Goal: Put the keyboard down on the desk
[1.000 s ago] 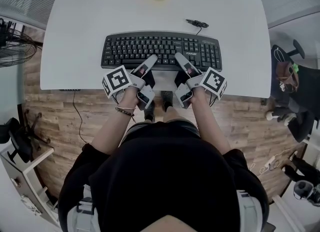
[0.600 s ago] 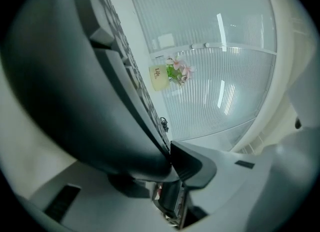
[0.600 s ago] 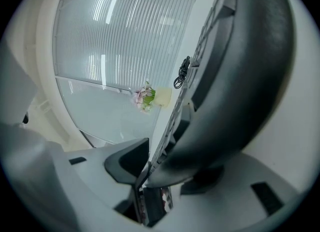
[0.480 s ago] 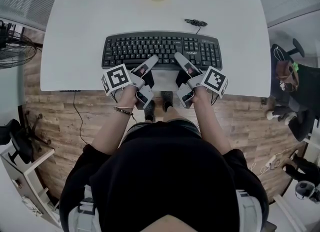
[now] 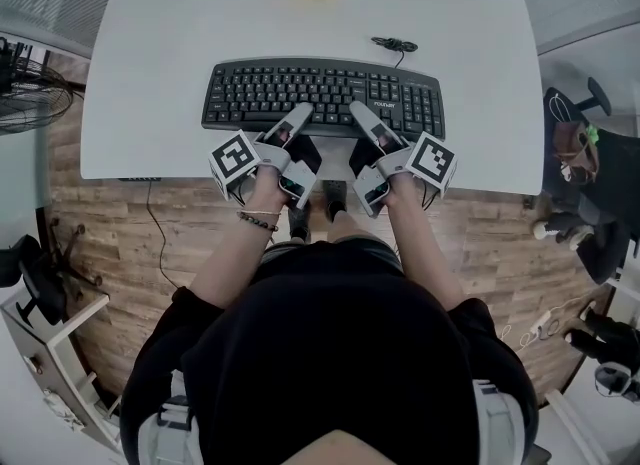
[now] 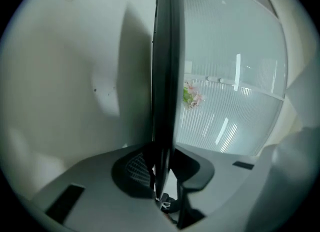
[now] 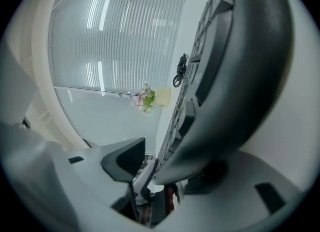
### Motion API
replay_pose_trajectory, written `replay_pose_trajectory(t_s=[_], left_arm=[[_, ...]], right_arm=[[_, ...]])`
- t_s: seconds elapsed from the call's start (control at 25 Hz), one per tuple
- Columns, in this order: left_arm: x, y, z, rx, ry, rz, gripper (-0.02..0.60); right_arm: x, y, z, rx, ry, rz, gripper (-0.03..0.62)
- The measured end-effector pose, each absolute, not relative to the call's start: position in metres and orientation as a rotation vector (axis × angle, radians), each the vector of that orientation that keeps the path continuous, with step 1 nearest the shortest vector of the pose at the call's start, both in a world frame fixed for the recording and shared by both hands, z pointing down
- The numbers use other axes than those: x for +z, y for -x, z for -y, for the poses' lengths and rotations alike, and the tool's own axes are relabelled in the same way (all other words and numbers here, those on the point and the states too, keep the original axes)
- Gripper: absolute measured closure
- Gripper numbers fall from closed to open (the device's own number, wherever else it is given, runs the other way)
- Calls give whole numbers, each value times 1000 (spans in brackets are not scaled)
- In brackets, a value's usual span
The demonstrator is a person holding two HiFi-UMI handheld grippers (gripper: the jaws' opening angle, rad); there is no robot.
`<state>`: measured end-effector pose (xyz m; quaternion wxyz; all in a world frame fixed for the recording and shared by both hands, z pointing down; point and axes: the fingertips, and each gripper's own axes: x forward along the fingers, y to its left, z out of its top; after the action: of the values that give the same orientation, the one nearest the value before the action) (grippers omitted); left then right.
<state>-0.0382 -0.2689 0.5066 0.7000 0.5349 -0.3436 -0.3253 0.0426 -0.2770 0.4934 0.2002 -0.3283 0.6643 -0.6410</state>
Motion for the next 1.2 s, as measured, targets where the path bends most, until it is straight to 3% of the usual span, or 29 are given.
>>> replay_pose_trajectory(t_s=[0.28,0.36,0.96,1.2], left_arm=[[503,39,267,-795,-1147,769,502],[503,38,268,-794,-1148,769,502],[494,30,269,-745,-1265,694,480],[495,28,262,-692,-1309,702,513]], right_arm=[[494,-26,256,-1860,811,-1805,461],[496,-26,253,-1876,815,-1785,514],[501,-33,265,-1863,852,-1544,519],[505,-30,273,-1866,865,-1522,520]])
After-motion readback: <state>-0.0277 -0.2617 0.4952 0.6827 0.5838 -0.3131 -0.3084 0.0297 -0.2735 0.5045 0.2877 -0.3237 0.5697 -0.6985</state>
